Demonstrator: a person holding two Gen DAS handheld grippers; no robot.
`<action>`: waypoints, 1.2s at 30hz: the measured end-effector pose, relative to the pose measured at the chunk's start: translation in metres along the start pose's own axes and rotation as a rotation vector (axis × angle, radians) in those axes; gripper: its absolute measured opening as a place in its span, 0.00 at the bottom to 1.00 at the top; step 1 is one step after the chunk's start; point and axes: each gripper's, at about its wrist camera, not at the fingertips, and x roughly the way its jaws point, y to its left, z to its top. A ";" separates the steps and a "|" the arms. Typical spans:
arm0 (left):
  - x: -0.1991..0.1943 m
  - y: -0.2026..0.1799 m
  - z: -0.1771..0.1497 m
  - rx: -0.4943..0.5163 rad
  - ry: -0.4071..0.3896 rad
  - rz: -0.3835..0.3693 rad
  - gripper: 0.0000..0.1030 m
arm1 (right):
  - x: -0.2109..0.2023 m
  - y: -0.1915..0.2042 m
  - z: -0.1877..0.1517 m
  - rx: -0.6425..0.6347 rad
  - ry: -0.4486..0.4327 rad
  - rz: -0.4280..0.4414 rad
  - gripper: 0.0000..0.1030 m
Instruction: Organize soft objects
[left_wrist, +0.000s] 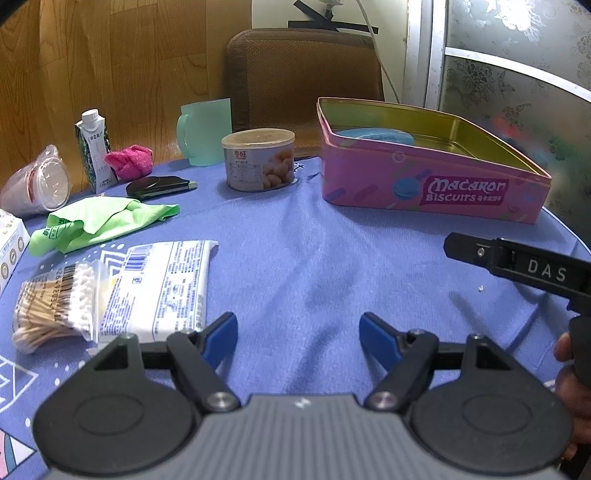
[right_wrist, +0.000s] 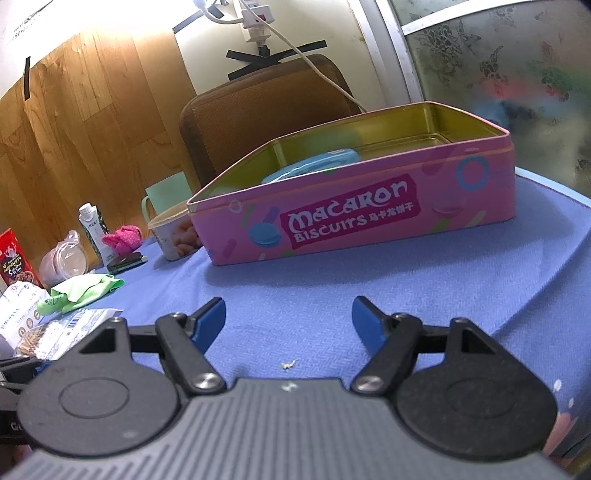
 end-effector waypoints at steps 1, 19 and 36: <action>0.000 0.000 0.000 -0.001 0.001 -0.004 0.73 | 0.000 0.000 0.000 0.000 -0.001 0.001 0.75; -0.001 -0.001 -0.002 0.013 -0.002 -0.004 0.73 | 0.002 0.002 -0.001 0.004 0.015 0.007 0.72; -0.005 0.000 -0.003 0.005 -0.002 -0.020 0.73 | 0.001 0.005 -0.002 -0.003 0.010 0.006 0.70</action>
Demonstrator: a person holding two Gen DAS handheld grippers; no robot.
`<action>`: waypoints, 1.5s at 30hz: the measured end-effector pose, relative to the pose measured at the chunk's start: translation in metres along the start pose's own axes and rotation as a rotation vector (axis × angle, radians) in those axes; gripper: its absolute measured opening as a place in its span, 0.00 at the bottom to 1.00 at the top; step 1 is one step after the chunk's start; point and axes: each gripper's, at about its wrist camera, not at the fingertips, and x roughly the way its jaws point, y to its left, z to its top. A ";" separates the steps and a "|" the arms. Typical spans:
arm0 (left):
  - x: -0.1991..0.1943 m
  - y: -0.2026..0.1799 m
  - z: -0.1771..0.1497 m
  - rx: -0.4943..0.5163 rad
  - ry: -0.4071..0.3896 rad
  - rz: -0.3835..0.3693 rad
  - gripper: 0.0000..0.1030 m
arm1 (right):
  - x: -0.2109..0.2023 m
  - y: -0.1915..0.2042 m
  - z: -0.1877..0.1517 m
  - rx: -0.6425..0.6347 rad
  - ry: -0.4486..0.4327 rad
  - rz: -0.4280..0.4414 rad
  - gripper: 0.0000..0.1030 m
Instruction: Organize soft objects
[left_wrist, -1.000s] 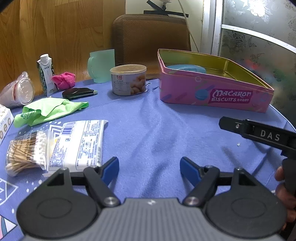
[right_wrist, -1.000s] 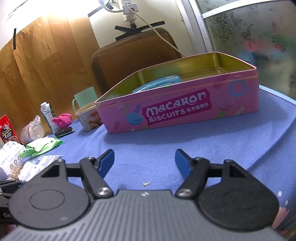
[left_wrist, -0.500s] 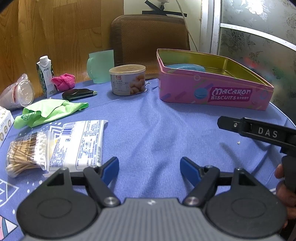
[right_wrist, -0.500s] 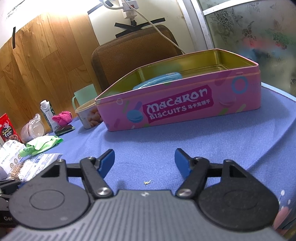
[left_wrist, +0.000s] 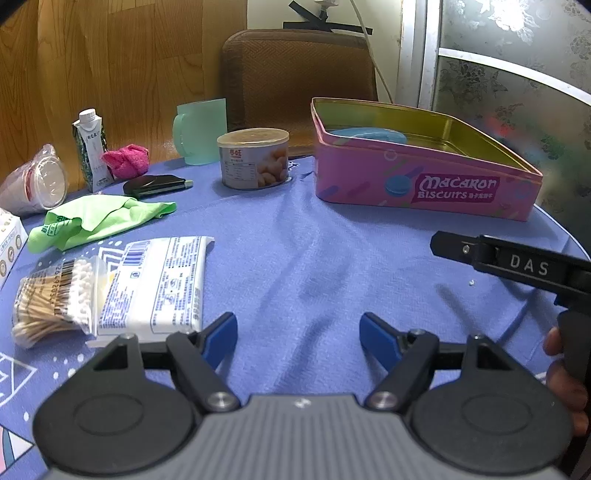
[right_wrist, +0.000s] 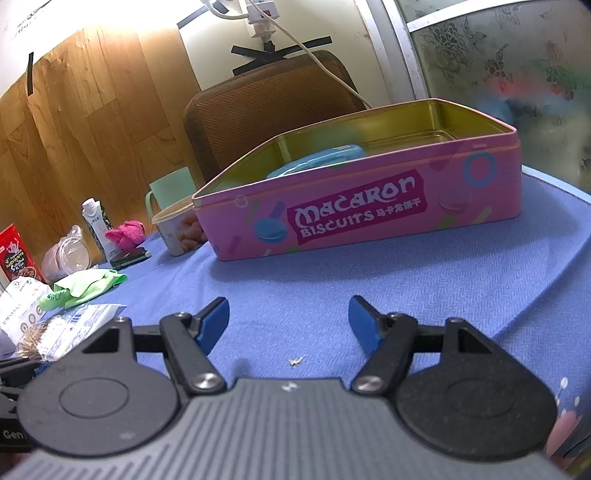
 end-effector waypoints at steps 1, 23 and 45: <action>0.000 0.000 0.000 0.001 0.000 -0.002 0.73 | -0.001 0.000 0.000 -0.002 -0.003 0.000 0.70; -0.003 0.001 -0.001 -0.002 0.003 -0.010 0.73 | 0.000 0.004 -0.002 -0.021 0.004 0.014 0.69; -0.100 0.126 -0.052 -0.329 -0.144 -0.026 0.73 | 0.035 0.123 -0.001 -0.417 0.193 0.483 0.78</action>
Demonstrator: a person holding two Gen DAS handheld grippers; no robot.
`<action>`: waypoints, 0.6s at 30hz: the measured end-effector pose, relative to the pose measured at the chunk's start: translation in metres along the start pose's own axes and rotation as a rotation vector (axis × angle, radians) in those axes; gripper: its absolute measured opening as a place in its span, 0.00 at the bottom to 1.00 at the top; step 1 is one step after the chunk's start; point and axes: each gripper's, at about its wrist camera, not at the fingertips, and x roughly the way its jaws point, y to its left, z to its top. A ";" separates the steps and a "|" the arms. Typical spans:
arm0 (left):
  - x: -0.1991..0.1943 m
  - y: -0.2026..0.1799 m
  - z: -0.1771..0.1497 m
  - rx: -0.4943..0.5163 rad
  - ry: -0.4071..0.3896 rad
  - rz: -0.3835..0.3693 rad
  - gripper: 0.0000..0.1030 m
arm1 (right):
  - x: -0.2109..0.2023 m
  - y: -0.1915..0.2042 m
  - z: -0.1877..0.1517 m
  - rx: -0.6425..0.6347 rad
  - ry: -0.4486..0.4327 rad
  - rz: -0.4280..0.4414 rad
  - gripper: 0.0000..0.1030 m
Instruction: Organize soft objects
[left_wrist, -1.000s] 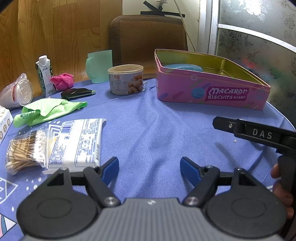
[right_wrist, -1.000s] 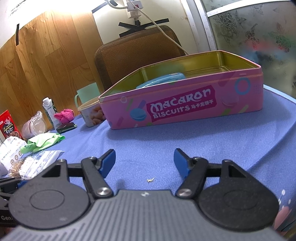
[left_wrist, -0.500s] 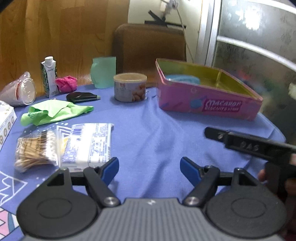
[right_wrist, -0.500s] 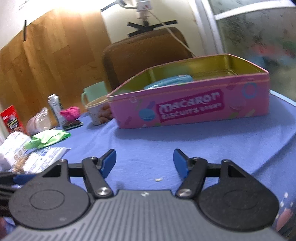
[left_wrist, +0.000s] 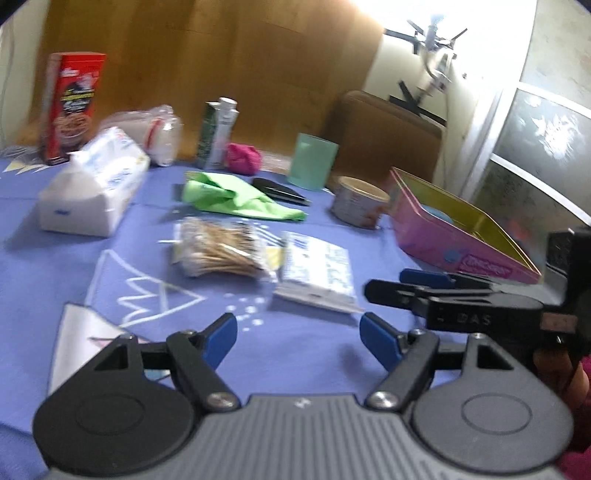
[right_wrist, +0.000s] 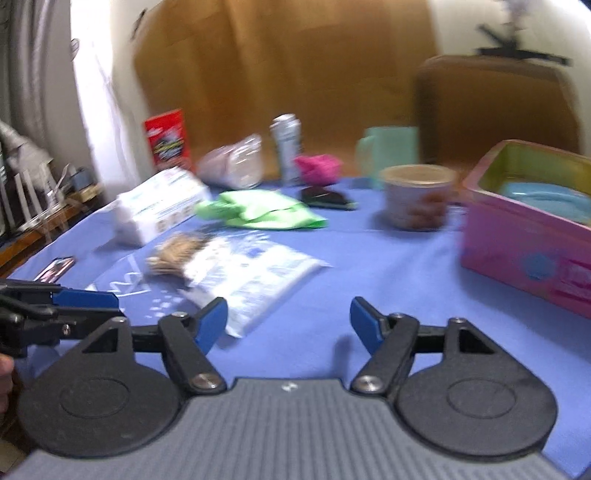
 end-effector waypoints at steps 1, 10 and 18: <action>-0.002 0.002 0.000 -0.004 -0.006 0.007 0.73 | 0.009 0.005 0.004 -0.009 0.016 0.009 0.80; -0.005 0.020 -0.005 -0.048 0.005 0.033 0.73 | 0.056 0.040 0.011 -0.135 0.136 -0.009 0.78; 0.002 0.011 -0.004 -0.027 0.019 0.007 0.73 | 0.041 0.024 0.005 -0.133 0.108 -0.030 0.25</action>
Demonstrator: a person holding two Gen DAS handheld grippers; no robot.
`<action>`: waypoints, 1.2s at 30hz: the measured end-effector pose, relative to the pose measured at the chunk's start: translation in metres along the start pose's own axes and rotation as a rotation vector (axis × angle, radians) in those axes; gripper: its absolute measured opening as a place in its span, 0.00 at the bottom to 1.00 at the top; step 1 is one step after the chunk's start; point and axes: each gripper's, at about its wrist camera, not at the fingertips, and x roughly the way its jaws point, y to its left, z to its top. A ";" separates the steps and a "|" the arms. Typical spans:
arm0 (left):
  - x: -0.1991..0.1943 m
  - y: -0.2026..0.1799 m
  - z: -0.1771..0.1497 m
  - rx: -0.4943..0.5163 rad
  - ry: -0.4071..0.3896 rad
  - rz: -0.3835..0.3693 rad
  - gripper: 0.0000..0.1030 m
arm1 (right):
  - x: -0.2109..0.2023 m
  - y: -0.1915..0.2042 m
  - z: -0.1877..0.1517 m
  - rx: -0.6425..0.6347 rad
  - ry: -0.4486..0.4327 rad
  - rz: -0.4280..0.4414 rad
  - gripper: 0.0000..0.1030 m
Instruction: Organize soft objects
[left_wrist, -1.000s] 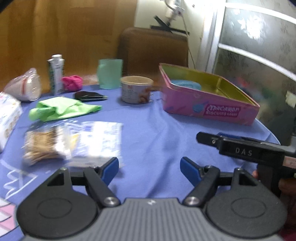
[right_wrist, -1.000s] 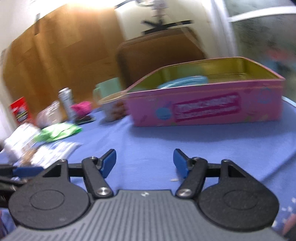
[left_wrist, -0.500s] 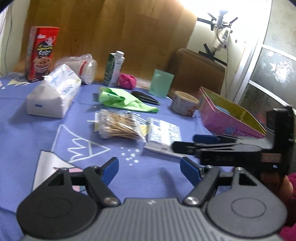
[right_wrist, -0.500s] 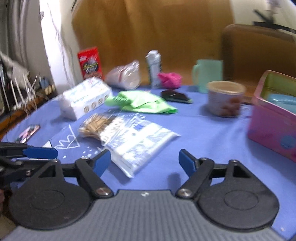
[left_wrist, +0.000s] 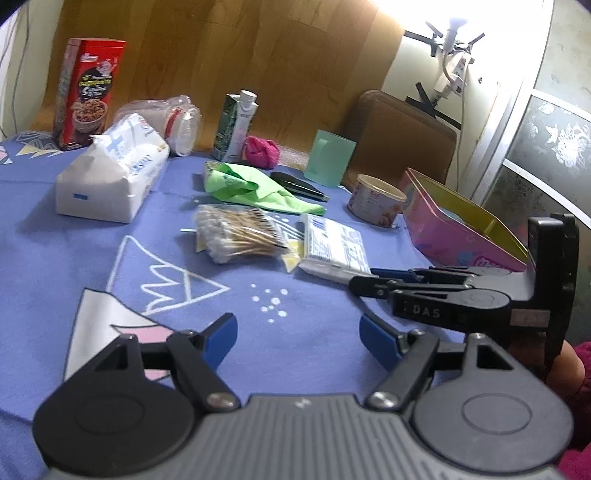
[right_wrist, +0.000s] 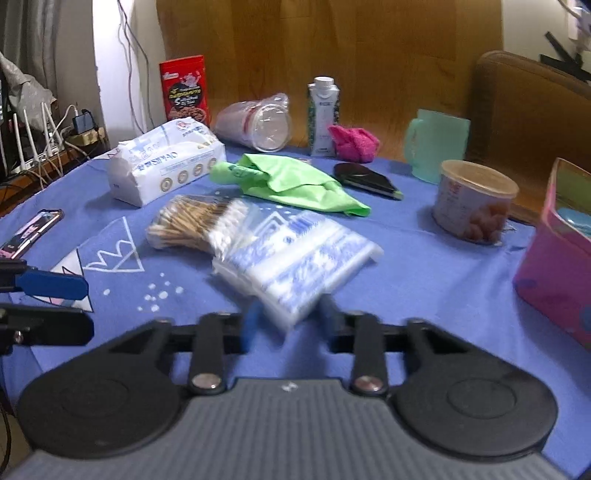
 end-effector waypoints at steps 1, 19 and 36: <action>0.002 -0.002 0.000 0.003 0.005 -0.005 0.73 | -0.003 -0.004 -0.003 0.006 -0.001 0.000 0.18; 0.093 -0.050 0.070 0.132 0.044 0.013 0.85 | -0.014 -0.017 -0.007 -0.018 -0.045 -0.004 0.54; 0.105 -0.115 0.087 0.250 0.049 -0.113 0.57 | -0.031 -0.029 -0.005 0.006 -0.207 -0.056 0.55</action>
